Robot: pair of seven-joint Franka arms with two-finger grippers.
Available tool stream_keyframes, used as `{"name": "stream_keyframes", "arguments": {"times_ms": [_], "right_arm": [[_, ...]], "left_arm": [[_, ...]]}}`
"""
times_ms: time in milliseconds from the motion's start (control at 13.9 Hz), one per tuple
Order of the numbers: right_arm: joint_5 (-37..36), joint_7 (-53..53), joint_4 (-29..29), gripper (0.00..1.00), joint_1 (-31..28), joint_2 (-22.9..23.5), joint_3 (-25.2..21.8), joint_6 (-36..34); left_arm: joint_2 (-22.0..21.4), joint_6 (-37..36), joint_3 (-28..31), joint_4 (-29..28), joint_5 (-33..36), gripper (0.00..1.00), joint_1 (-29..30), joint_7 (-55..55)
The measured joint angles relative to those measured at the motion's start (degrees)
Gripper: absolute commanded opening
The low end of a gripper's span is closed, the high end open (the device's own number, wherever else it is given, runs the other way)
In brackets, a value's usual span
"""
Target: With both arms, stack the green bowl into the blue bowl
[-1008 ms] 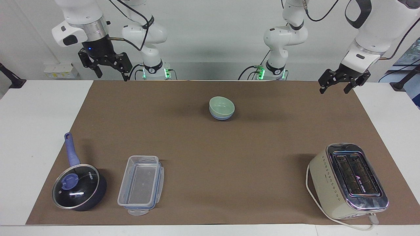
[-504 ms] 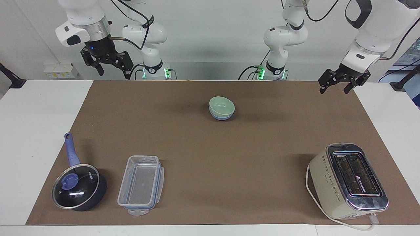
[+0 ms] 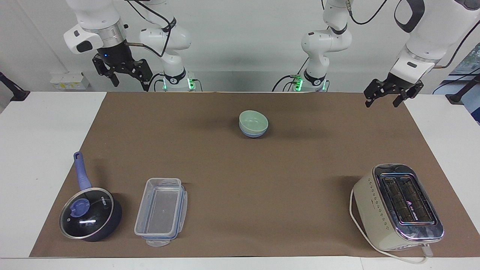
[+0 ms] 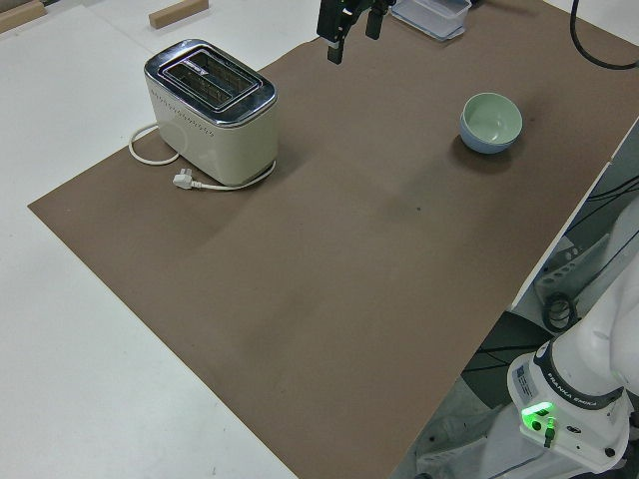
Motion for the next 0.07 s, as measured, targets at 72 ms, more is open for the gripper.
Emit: {"name": "stream_keyframes", "arguments": {"times_ms": [72], "right_arm": [[0.0, 0.0, 0.0, 1.00, 0.0, 0.0, 0.0, 0.0]], "left_arm": [[0.0, 0.0, 0.0, 0.0, 0.0, 1.00, 0.0, 0.0]]}}
